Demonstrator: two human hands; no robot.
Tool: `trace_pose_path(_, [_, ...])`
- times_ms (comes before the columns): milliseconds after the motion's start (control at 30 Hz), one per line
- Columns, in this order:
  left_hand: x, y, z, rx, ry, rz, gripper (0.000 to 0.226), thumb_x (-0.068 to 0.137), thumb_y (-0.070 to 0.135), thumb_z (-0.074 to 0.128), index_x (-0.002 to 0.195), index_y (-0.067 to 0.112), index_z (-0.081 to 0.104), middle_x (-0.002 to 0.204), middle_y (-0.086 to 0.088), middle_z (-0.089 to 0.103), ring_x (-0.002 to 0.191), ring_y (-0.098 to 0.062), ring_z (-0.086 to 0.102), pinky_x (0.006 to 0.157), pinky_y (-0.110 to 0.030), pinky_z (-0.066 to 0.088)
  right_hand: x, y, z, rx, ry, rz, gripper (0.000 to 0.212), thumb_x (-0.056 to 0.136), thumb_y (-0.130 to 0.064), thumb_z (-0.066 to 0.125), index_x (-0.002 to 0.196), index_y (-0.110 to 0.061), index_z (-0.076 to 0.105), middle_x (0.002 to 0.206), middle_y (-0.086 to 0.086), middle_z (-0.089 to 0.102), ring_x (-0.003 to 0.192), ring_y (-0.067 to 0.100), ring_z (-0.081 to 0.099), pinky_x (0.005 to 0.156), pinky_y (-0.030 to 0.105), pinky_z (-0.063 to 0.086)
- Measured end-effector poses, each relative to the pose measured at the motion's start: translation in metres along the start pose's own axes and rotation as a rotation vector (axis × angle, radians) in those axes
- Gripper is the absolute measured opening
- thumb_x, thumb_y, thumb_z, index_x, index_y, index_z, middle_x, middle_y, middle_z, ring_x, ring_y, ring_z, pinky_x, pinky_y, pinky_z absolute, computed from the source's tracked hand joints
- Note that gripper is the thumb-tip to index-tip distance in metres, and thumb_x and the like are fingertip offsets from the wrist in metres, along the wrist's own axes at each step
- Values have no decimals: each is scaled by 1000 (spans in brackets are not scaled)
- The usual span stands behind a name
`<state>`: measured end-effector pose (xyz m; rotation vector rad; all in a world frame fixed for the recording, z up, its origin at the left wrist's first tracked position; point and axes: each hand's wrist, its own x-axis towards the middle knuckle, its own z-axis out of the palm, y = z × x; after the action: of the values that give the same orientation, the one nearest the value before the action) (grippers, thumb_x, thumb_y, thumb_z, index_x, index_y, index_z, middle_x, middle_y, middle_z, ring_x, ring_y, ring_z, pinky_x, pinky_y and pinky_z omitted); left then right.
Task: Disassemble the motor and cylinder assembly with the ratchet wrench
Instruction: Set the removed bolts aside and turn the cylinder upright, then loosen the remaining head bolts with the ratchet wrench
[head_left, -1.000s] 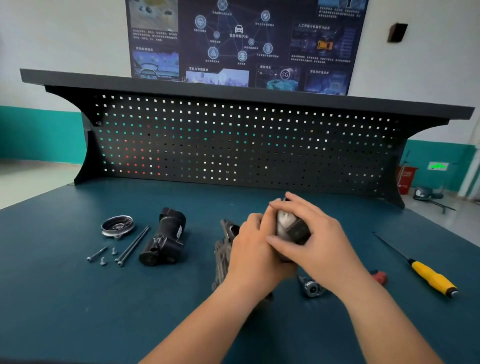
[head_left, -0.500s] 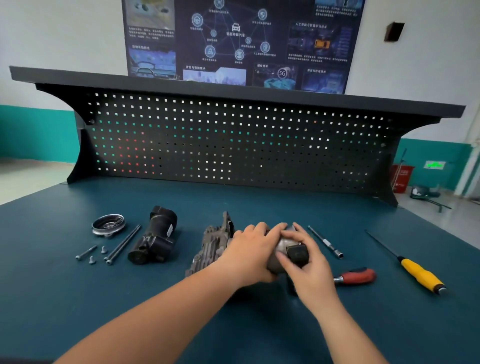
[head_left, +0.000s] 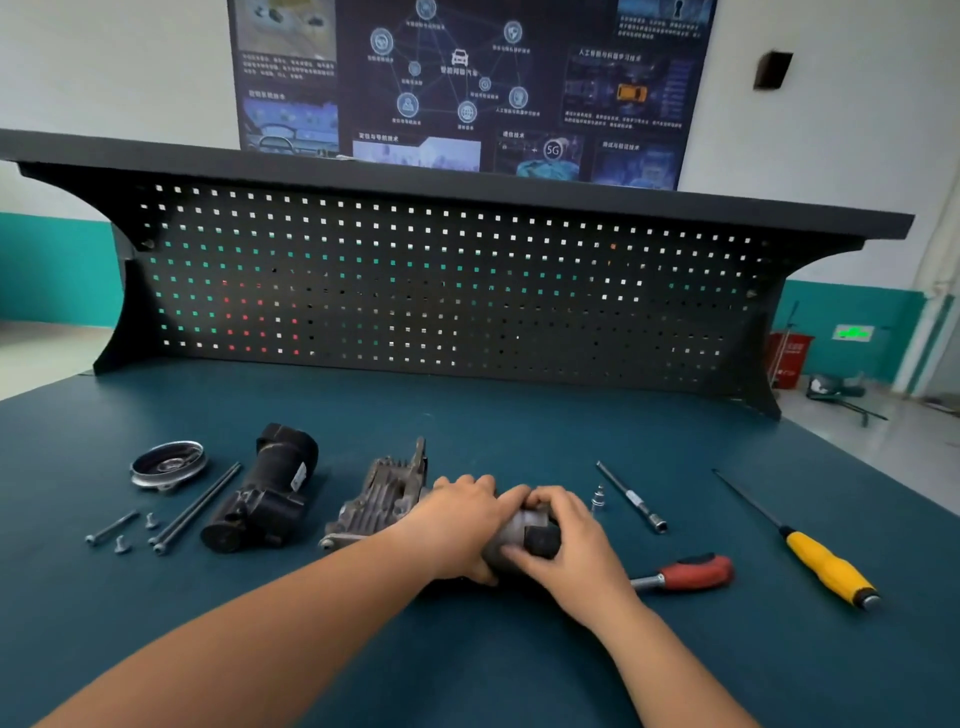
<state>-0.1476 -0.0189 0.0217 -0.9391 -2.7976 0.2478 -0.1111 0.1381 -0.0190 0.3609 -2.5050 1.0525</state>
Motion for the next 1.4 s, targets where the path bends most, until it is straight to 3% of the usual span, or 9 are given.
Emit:
trace_pose_path(367, [9, -4, -1, -28, -44, -84, 97, 73, 51, 73, 147, 25, 15, 130, -11, 43, 121, -33, 43, 94, -48, 37, -3, 1, 11, -83, 106, 113, 55, 78, -35, 72, 126, -27, 46, 120, -11, 58, 112, 15, 54, 86, 24, 40])
trace_pose_path(533, [-8, 17, 11, -1, 66, -176, 89, 87, 38, 61, 151, 17, 3, 147, -17, 25, 140, -35, 18, 115, -50, 10, -8, 0, 13, -173, 89, 163, 72, 83, -40, 68, 143, -25, 31, 138, -4, 52, 121, 21, 52, 92, 27, 38])
trace_pose_path(633, [-37, 22, 18, -250, 329, -63, 67, 89, 32, 53, 148, 16, 25, 152, -10, 26, 146, -28, 6, 118, -38, 5, -9, 1, 12, -184, 98, 213, 83, 82, -46, 67, 148, -21, 22, 141, 0, 50, 124, 24, 50, 95, 30, 38])
trace_pose_path(733, [-72, -2, 22, -500, 863, -1, 40, 85, 28, 51, 119, 11, 60, 128, -3, 56, 134, -22, 38, 113, -31, 26, -9, 2, 11, -223, 107, 239, 87, 81, -52, 65, 148, -21, 20, 145, 0, 45, 129, 24, 46, 100, 33, 35])
trace_pose_path(833, [-90, -46, 36, -776, 1167, -375, 34, 89, 24, 50, 118, 10, 59, 122, 1, 55, 123, -13, 45, 107, -26, 30, -9, 1, 10, -230, 103, 253, 81, 82, -54, 62, 147, -24, 24, 144, -4, 46, 128, 23, 46, 100, 33, 35])
trace_pose_path(933, [-87, -67, 52, -1464, 975, -770, 33, 99, 30, 42, 129, 20, 53, 133, 4, 52, 128, -13, 43, 108, -29, 30, -10, 1, 11, -237, 87, 244, 68, 83, -54, 60, 140, -29, 33, 133, -7, 56, 119, 24, 53, 91, 31, 41])
trace_pose_path(1000, [-78, -68, 63, -1755, 765, -757, 36, 100, 41, 34, 124, 25, 56, 135, 4, 54, 129, -13, 45, 113, -36, 28, -10, 3, 10, -201, 69, 240, 59, 84, -53, 58, 135, -33, 37, 124, -9, 61, 113, 23, 56, 83, 31, 43])
trace_pose_path(1167, [-80, -59, 66, -1784, 611, -538, 46, 74, 66, 48, 107, 40, 67, 117, 8, 68, 116, -10, 58, 111, -42, 35, -7, 7, 9, -77, 55, 254, 44, 88, -52, 54, 128, -35, 46, 109, -11, 63, 106, 17, 58, 78, 31, 43])
trace_pose_path(1400, [-80, -50, 65, -1747, 452, -341, 59, 62, 62, 57, 117, 40, 52, 130, 15, 55, 126, -6, 47, 113, -37, 31, -7, 17, 0, -72, 169, 343, 35, 85, -45, 63, 110, -22, 55, 83, -4, 61, 79, 22, 58, 67, 31, 42])
